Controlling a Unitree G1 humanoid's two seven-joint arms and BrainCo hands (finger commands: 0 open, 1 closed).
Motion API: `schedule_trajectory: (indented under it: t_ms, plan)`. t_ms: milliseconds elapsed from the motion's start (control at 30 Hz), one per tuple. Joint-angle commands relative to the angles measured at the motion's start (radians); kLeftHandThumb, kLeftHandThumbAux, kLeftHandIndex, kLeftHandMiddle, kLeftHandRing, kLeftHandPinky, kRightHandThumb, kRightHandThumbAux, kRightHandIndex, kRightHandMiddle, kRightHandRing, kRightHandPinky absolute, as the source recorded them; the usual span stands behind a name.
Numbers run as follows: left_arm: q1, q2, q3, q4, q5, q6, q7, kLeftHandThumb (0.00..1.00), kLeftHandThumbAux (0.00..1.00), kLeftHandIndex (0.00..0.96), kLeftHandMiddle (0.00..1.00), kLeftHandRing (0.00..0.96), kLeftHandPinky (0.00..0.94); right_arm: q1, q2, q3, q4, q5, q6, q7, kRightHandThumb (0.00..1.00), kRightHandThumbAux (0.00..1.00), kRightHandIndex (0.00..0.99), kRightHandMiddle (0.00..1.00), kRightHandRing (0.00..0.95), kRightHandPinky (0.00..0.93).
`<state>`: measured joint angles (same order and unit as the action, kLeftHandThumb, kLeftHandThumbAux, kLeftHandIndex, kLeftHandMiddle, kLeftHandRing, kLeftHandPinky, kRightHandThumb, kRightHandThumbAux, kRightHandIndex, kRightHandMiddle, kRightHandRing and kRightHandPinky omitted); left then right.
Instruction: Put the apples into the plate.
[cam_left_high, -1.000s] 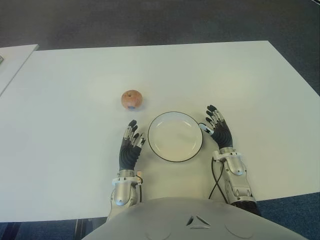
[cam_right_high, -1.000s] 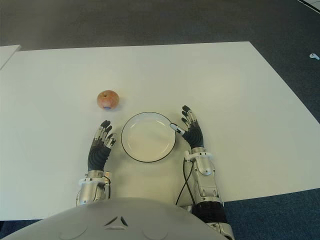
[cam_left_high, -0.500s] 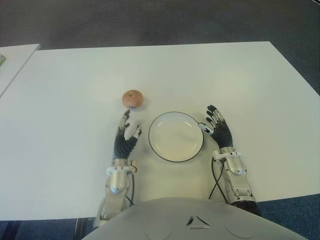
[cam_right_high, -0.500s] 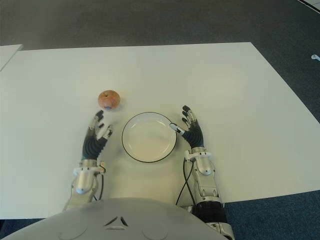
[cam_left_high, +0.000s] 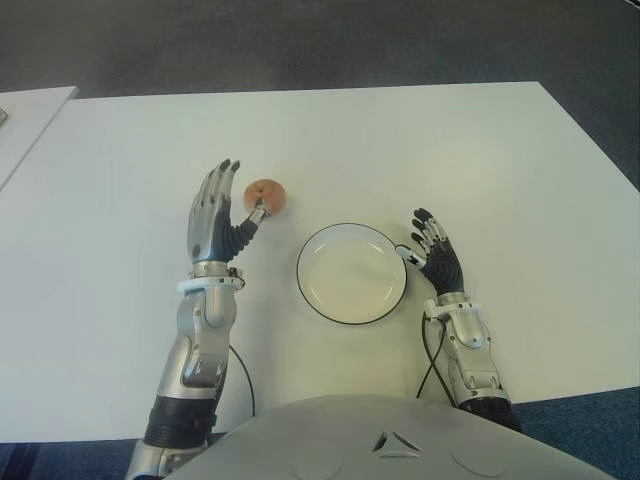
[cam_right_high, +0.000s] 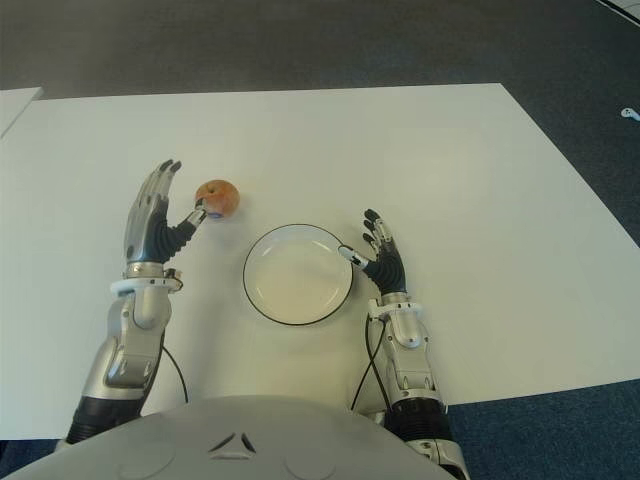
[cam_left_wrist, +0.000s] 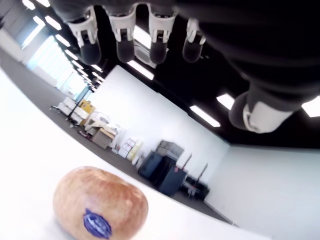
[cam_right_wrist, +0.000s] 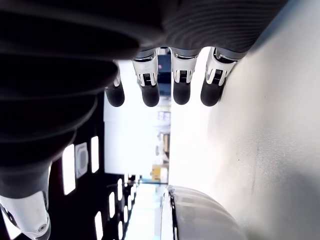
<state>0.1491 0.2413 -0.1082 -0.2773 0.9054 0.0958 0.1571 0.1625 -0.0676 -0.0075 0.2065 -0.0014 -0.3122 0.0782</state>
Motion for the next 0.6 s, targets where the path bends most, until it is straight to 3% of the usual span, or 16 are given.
schedule_trajectory:
  t_ms: [33, 333, 600]
  plan:
    - [-0.091, 0.11, -0.014, 0.021, 0.108, 0.045, -0.108, 0.365, 0.381, 0.074, 0.0, 0.0, 0.003, 0.013, 0.007, 0.004, 0.052, -0.003, 0.019, 0.0, 0.112, 0.647, 0.0, 0.0, 0.0, 0.0]
    - [-0.291, 0.244, -0.083, 0.189, 0.168, 0.019, -0.205, 0.378, 0.333, 0.049, 0.0, 0.0, 0.0, 0.003, 0.02, 0.013, 0.096, -0.014, -0.017, -0.012, 0.114, 0.65, 0.0, 0.0, 0.0, 0.0]
    - [-0.405, 0.297, -0.132, 0.379, 0.121, -0.058, -0.19, 0.375, 0.311, 0.041, 0.0, 0.0, 0.0, 0.007, 0.035, 0.026, 0.113, -0.023, -0.035, -0.024, 0.115, 0.65, 0.0, 0.0, 0.0, 0.0]
